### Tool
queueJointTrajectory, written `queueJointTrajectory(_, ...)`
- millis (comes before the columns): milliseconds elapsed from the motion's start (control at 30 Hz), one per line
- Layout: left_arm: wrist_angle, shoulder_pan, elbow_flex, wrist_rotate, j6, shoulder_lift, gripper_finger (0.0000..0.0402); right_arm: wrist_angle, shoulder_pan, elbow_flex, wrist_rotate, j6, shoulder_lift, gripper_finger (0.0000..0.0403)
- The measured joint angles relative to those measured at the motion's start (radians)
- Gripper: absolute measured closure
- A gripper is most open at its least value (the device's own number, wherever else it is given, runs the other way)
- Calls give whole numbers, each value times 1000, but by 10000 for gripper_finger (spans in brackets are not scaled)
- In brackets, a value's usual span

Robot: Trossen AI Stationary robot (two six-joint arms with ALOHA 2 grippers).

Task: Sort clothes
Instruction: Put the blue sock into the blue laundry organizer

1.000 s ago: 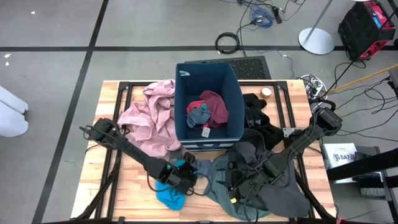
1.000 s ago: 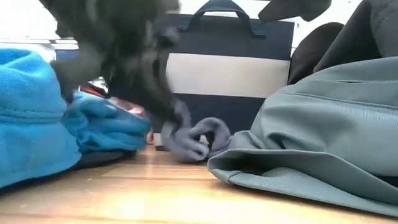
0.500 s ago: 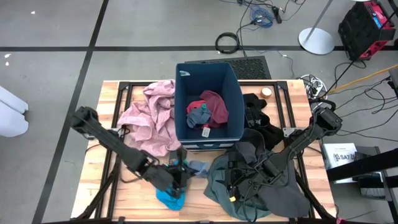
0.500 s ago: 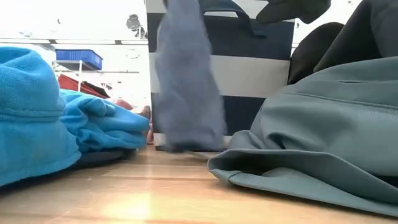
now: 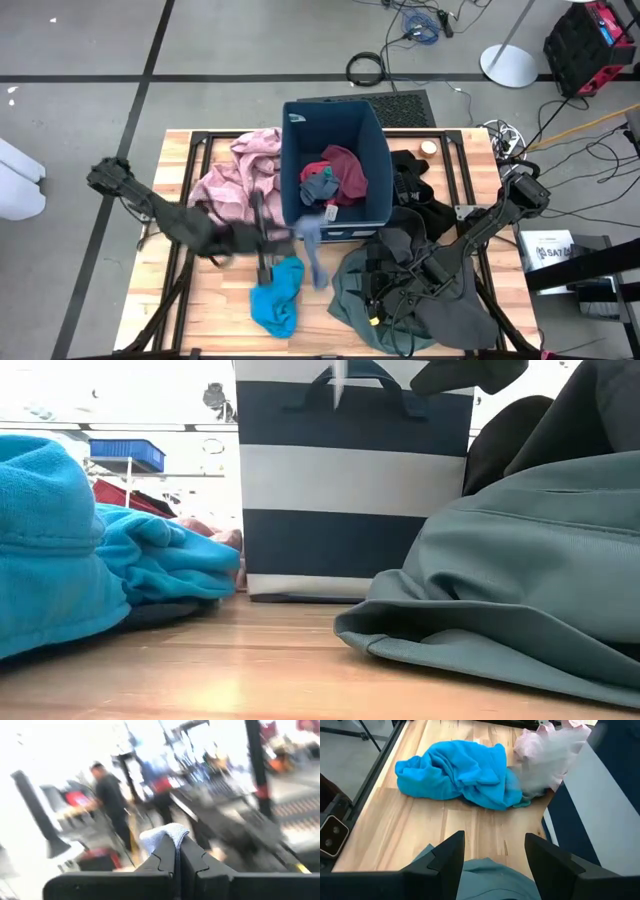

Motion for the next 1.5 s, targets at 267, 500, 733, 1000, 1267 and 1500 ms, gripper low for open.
queueJointTrajectory(267,27,289,106,76,55,-101,400,76,-7,0,0,-43,0,206)
queueJointTrajectory(500,-33,588,138,334,-7,-57,400,153,-74,0,6,-138,0,206)
queueJointTrajectory(733,-105,758,136,548,-345,106,400,236,-177,3,-161,-131,-70,206)
queueJointTrajectory(1000,-322,780,131,504,-341,179,400,163,-191,0,-188,-139,-77,206)
queueJointTrajectory(1267,-581,779,43,506,-627,174,398,234,-164,0,-177,-64,-77,206)
queueJointTrajectory(1500,-692,780,26,497,-705,179,319,235,-130,-1,-180,-36,-68,206)
